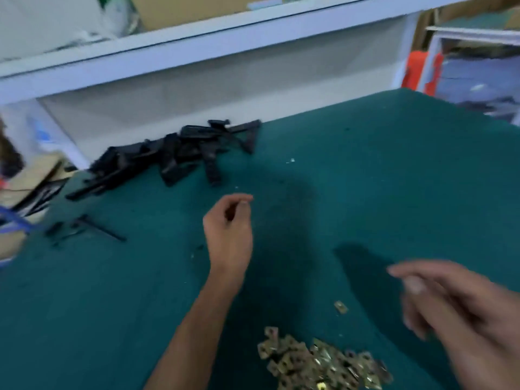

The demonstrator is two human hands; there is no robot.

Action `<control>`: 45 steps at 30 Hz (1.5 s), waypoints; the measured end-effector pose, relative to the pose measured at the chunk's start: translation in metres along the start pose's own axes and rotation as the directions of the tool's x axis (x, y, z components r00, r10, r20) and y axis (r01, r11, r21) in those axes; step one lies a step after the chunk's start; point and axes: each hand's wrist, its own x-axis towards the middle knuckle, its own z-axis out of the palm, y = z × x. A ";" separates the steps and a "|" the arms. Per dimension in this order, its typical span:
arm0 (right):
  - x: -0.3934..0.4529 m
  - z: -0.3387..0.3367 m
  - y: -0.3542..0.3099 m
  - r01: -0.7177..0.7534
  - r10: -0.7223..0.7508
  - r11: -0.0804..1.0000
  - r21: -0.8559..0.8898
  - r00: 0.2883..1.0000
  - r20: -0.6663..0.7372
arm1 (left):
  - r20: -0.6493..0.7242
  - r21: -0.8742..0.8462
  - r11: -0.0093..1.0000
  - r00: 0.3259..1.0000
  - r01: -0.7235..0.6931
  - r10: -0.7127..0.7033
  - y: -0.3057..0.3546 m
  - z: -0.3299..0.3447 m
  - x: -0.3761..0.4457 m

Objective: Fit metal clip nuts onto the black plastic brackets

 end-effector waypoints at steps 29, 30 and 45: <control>0.332 0.338 -0.044 -0.057 0.245 0.907 -0.417 0.876 0.414 | -0.088 -0.411 0.892 0.965 0.190 -0.247 -0.031 -0.021 0.026; 0.328 0.328 -0.046 -0.040 0.218 0.917 -0.396 0.882 0.417 | -0.121 -0.420 0.889 0.960 0.181 -0.252 -0.031 -0.021 0.027; 0.127 0.145 -0.045 -0.506 0.227 0.813 0.288 0.731 0.644 | 0.328 -0.632 0.594 0.866 0.498 -0.377 -0.012 -0.022 0.023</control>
